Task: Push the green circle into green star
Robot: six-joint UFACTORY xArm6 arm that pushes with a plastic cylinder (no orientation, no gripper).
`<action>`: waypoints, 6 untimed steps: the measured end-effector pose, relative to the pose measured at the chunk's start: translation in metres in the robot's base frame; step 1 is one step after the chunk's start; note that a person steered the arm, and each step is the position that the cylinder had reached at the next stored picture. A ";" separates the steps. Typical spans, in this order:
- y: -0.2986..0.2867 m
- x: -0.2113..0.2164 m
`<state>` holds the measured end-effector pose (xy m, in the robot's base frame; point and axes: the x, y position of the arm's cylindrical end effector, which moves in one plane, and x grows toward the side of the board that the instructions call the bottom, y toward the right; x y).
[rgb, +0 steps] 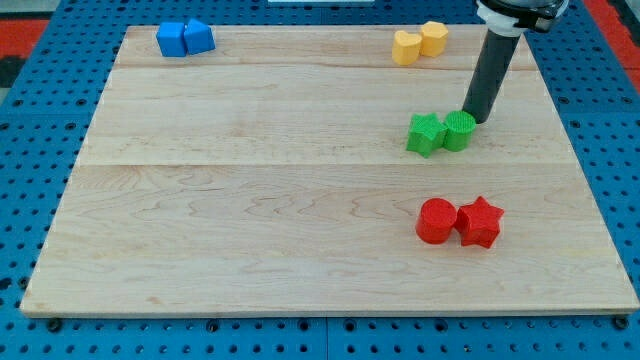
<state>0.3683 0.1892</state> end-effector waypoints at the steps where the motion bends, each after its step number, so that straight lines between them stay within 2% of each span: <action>1: 0.030 -0.021; 3: 0.030 -0.052; 6: 0.035 -0.052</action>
<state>0.3160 0.2237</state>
